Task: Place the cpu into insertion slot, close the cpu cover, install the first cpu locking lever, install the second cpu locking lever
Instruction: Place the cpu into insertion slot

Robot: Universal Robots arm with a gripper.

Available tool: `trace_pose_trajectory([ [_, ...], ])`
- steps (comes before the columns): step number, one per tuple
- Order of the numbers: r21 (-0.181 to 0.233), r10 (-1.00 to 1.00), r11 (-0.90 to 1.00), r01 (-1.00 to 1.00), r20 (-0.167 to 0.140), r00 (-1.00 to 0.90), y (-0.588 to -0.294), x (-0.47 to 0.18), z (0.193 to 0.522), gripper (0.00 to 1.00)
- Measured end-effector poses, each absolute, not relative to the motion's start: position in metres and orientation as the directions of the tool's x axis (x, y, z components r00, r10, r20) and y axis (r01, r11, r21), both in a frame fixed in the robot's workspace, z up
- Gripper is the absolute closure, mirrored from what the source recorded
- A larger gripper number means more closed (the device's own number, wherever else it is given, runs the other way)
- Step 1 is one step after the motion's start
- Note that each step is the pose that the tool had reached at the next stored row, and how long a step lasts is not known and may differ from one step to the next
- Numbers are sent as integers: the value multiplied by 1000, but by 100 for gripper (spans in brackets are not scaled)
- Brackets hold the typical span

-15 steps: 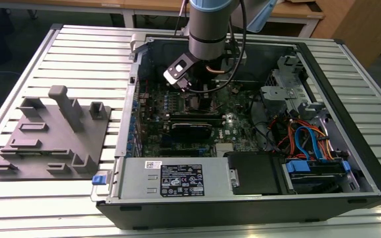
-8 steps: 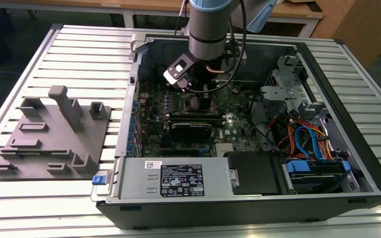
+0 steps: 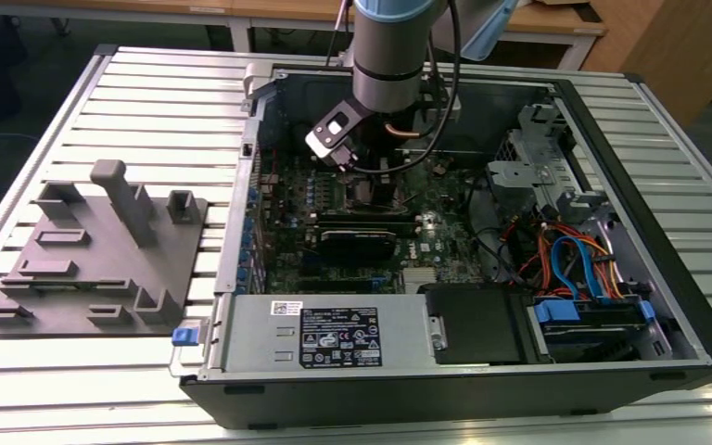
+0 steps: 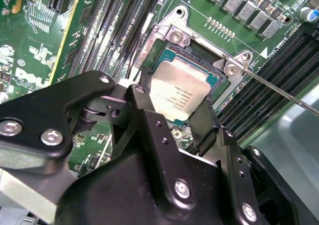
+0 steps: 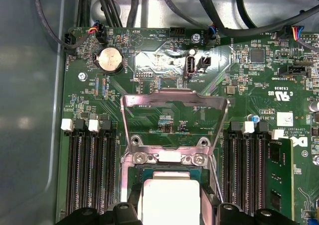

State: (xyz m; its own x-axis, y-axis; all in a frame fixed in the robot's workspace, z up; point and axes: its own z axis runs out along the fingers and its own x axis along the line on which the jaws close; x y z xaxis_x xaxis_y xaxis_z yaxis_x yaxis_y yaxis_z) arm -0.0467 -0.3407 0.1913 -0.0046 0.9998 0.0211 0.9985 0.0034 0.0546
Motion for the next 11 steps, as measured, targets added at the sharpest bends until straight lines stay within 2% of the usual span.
trace_pose_trajectory([
  [3,54,1000,3,999,21,-5,-341,-47,191,45],
  [4,54,1000,4,999,20,-5,-341,-47,191,38],
  [11,54,1000,3,999,20,-4,-341,-47,192,38],
])
